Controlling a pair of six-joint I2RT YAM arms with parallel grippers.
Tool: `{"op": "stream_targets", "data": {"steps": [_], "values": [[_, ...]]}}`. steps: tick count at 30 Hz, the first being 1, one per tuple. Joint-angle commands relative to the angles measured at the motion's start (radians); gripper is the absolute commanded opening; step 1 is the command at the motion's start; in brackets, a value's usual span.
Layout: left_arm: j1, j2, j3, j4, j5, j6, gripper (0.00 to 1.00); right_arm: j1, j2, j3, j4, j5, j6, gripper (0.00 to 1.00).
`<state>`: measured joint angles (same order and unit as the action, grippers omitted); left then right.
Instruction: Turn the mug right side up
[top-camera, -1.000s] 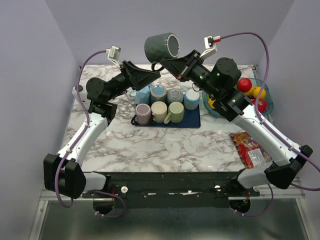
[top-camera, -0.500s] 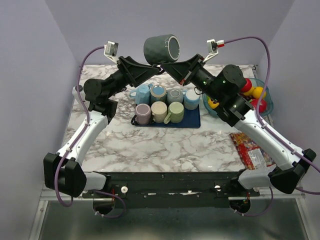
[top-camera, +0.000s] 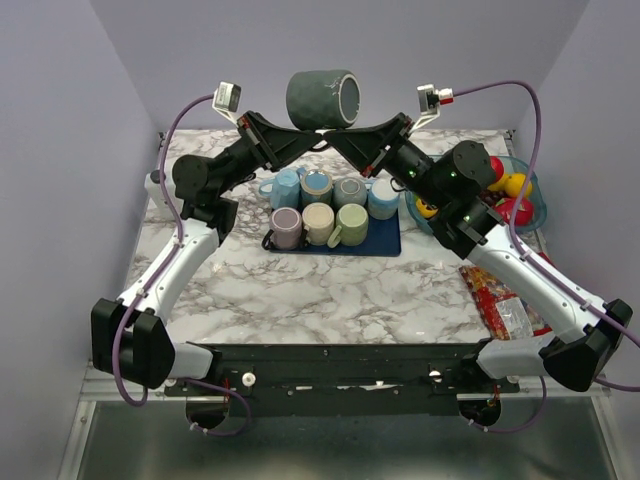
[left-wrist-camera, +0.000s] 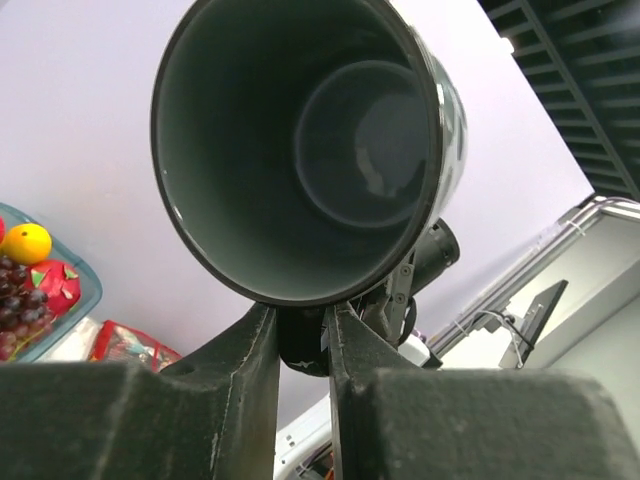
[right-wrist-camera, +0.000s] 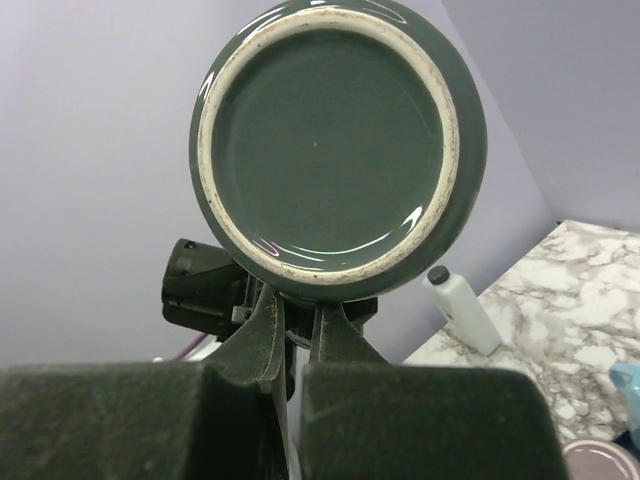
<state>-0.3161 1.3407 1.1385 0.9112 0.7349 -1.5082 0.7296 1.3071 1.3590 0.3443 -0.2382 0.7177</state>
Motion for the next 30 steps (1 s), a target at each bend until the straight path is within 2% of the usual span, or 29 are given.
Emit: {"op": "stream_targets", "data": {"steps": [1, 2, 3, 5, 7, 8, 9, 12, 17, 18, 19, 21, 22, 26, 30], "values": [[-0.006, -0.046, 0.033, -0.031, -0.037, 0.114, 0.0, 0.007, -0.029, -0.001, 0.02, -0.033, -0.023, 0.01], [-0.006, -0.052, 0.032, -0.061, -0.048, 0.127, 0.0, 0.004, -0.026, 0.002, 0.007, -0.03, -0.029, 0.01], [-0.006, -0.064, 0.033, -0.089, -0.054, 0.149, 0.0, 0.005, -0.026, 0.005, -0.007, -0.027, -0.037, 0.05], [-0.006, -0.08, 0.047, -0.211, -0.081, 0.235, 0.0, 0.005, -0.026, 0.0, -0.037, 0.003, -0.055, 0.25], [-0.006, -0.104, 0.066, -0.309, -0.106, 0.311, 0.0, 0.004, -0.028, -0.001, -0.08, 0.048, -0.082, 0.52], [-0.006, -0.112, 0.09, -0.421, -0.12, 0.395, 0.0, 0.005, -0.028, 0.0, -0.097, 0.062, -0.092, 0.63], [-0.006, -0.123, 0.104, -0.481, -0.153, 0.436, 0.0, 0.007, -0.026, 0.002, -0.122, 0.085, -0.099, 0.79], [-0.006, -0.135, 0.167, -0.694, -0.23, 0.597, 0.0, 0.005, -0.028, -0.009, -0.204, 0.171, -0.116, 0.98], [-0.003, -0.129, 0.289, -1.06, -0.403, 0.856, 0.0, 0.005, -0.054, -0.07, -0.306, 0.313, -0.133, 1.0], [-0.003, -0.12, 0.309, -1.113, -0.44, 0.95, 0.0, 0.005, -0.061, -0.078, -0.318, 0.333, -0.142, 1.0], [-0.003, -0.112, 0.326, -1.164, -0.533, 0.991, 0.0, 0.004, -0.066, -0.08, -0.371, 0.383, -0.15, 1.0], [0.0, -0.089, 0.366, -1.297, -0.633, 1.068, 0.0, 0.002, -0.062, -0.074, -0.425, 0.433, -0.162, 1.0], [0.0, -0.084, 0.371, -1.328, -0.716, 1.139, 0.0, 0.001, -0.058, -0.074, -0.465, 0.476, -0.176, 1.0], [0.015, -0.06, 0.331, -1.407, -0.901, 1.264, 0.0, -0.001, -0.054, -0.103, -0.49, 0.522, -0.218, 1.0], [0.058, -0.034, 0.273, -1.385, -0.992, 1.326, 0.0, -0.002, -0.029, -0.109, -0.518, 0.539, -0.235, 1.0]]}}
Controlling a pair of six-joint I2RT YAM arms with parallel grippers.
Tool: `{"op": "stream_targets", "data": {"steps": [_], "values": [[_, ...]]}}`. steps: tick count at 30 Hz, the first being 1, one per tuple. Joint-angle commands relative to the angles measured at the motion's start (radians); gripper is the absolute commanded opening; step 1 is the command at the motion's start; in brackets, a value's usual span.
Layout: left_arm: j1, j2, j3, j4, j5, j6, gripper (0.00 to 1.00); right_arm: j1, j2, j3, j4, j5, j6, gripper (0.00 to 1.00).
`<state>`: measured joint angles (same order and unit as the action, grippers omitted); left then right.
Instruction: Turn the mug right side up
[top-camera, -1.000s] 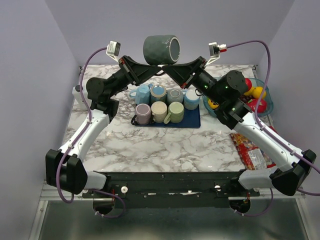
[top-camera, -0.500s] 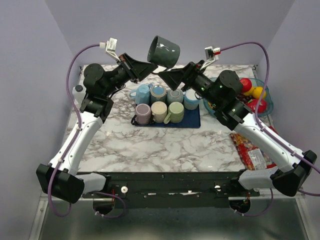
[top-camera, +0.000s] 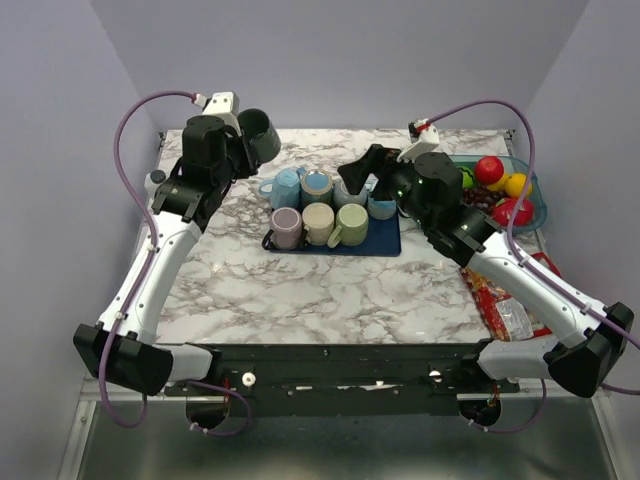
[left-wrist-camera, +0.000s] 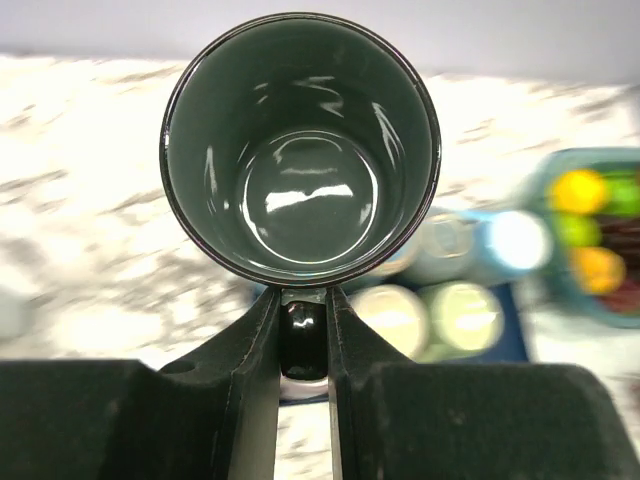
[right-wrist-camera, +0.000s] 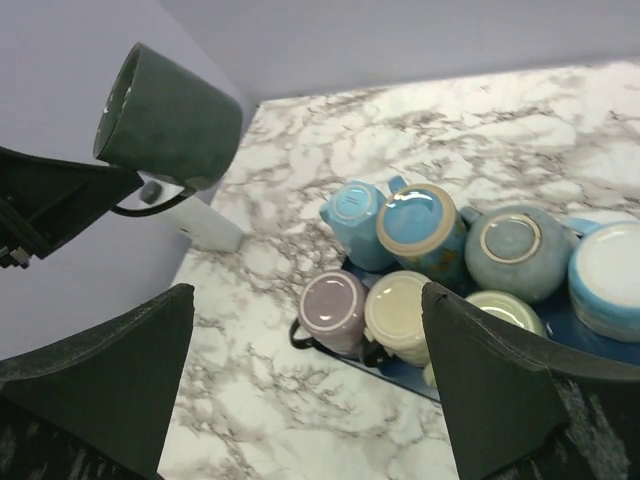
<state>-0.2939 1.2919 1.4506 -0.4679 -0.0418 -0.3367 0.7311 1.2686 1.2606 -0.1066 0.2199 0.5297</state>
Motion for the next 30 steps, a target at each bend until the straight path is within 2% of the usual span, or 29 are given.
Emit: {"op": "stream_targets", "data": {"steps": [1, 9, 12, 19, 30], "values": [[0.054, 0.021, -0.051, 0.006, -0.23, 0.16, 0.0, -0.006, 0.015, -0.007, -0.08, 0.081, -0.046, 1.0], [0.145, 0.136, -0.17, 0.107, -0.3, 0.18, 0.0, -0.01, 0.1, 0.06, -0.209, 0.076, -0.043, 1.0], [0.183, 0.149, -0.24, 0.153, -0.279, 0.163, 0.0, -0.016, 0.115, 0.056, -0.232, 0.07, -0.043, 1.0], [0.213, 0.113, -0.435, 0.307, -0.205, 0.188, 0.0, -0.033, 0.152, 0.059, -0.258, 0.018, -0.025, 1.0], [0.243, 0.029, -0.622, 0.341, -0.214, 0.172, 0.0, -0.05, 0.207, 0.066, -0.291, -0.036, -0.005, 1.0]]}}
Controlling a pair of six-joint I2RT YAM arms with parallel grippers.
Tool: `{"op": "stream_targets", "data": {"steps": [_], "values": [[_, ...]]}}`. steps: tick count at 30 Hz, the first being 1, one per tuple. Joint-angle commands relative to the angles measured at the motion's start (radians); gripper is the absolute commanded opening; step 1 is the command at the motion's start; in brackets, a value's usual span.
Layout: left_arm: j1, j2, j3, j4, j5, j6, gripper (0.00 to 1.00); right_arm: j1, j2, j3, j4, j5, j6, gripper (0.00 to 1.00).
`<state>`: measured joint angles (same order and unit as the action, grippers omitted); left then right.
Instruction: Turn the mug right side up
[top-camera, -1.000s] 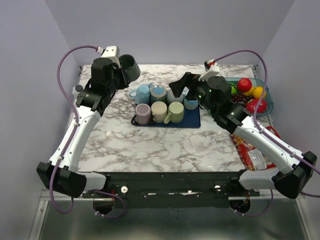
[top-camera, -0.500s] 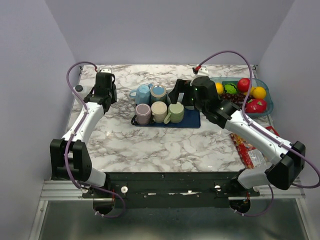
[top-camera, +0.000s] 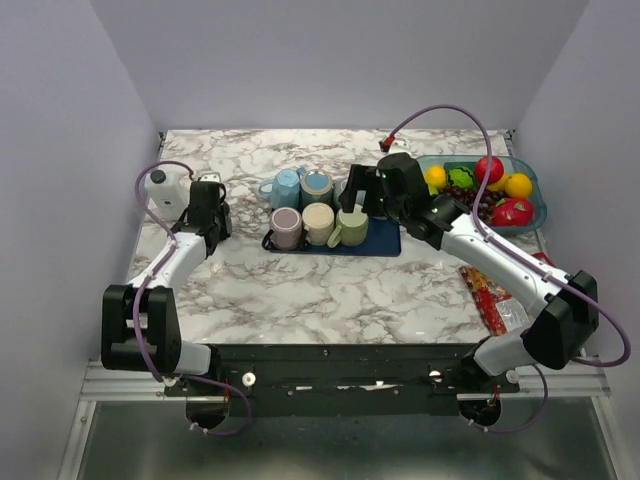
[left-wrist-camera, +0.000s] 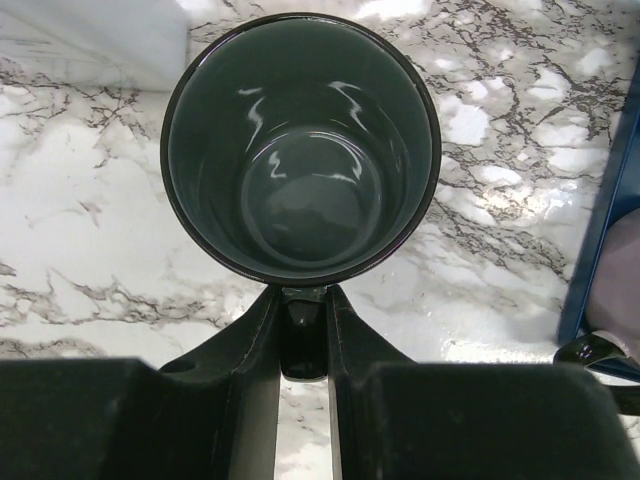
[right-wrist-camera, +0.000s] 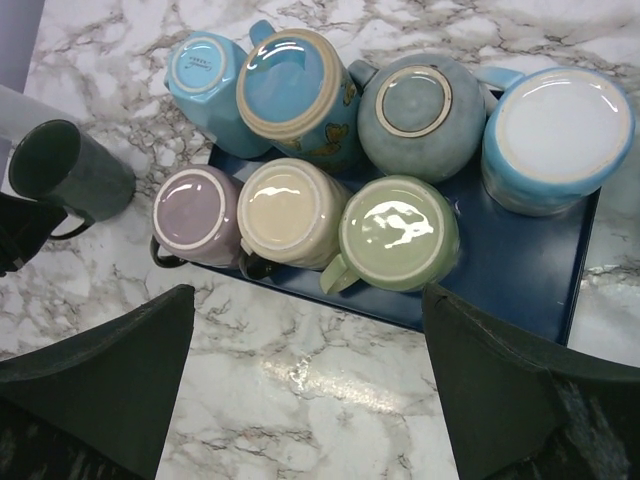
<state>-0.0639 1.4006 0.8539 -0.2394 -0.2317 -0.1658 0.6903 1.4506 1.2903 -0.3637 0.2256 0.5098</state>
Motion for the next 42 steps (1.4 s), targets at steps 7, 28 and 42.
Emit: {"op": "stream_targets", "data": {"steps": [7, 28, 42], "values": [[0.018, -0.086, -0.038, 0.034, -0.07, 0.023, 0.13, -0.008, 0.059, 0.05, -0.072, -0.011, 0.018, 1.0], [0.026, -0.164, -0.082, -0.15, -0.066, -0.13, 0.04, -0.012, 0.077, 0.04, -0.104, -0.032, 0.039, 1.0], [0.026, -0.227, -0.127, -0.281, -0.159, -0.319, 0.43, -0.028, 0.025, -0.04, -0.11, -0.058, 0.027, 1.0]]}}
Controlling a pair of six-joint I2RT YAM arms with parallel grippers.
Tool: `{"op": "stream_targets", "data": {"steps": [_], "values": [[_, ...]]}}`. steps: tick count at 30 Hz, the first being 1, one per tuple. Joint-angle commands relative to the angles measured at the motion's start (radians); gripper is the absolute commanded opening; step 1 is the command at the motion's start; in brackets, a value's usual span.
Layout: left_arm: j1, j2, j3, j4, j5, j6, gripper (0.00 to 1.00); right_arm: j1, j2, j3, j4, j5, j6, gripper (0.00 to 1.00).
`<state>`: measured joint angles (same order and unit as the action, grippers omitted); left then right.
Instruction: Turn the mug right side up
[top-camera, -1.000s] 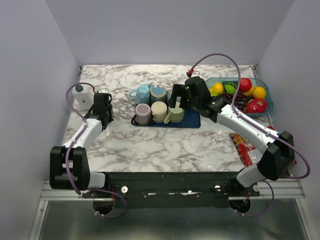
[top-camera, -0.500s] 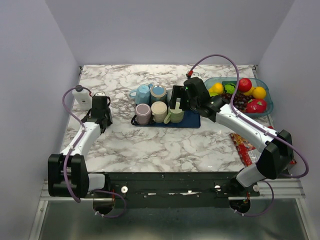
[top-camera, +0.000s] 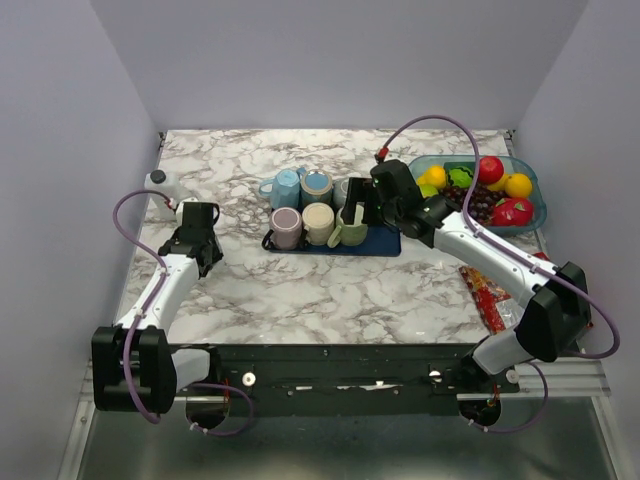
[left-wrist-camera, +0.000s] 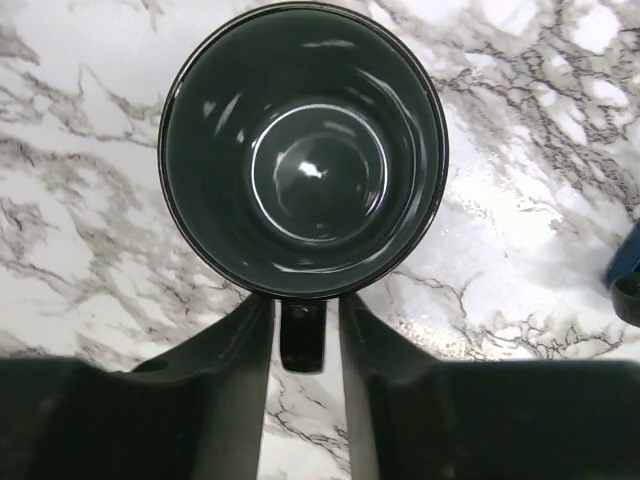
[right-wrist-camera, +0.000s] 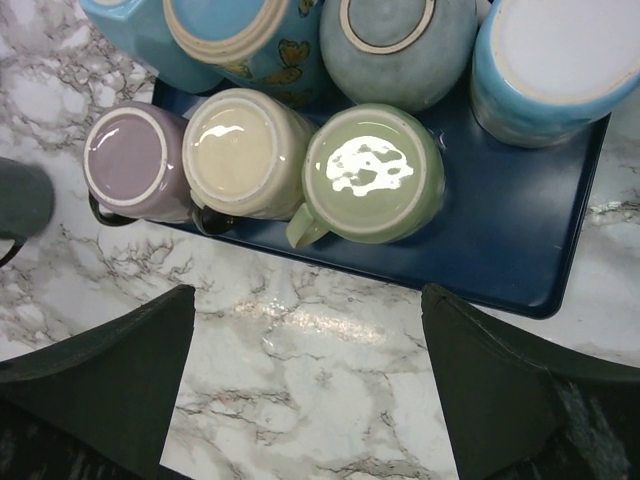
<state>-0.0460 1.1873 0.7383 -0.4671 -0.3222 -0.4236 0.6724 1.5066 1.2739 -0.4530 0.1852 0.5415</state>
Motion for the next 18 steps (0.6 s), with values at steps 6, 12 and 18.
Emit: {"op": "stream_targets", "data": {"steps": [6, 12, 18], "values": [[0.008, 0.006, 0.001, -0.099, -0.124, -0.11, 0.48, -0.013, -0.026, -0.021, -0.042, -0.033, -0.003, 1.0], [0.008, -0.064, 0.033, -0.157, -0.149, -0.17, 0.63, -0.013, 0.015, 0.015, -0.101, -0.004, -0.003, 1.0], [0.006, -0.205, 0.119, -0.249, -0.086, -0.187, 0.85, -0.011, 0.059, 0.051, -0.162, 0.051, 0.041, 1.0]]}}
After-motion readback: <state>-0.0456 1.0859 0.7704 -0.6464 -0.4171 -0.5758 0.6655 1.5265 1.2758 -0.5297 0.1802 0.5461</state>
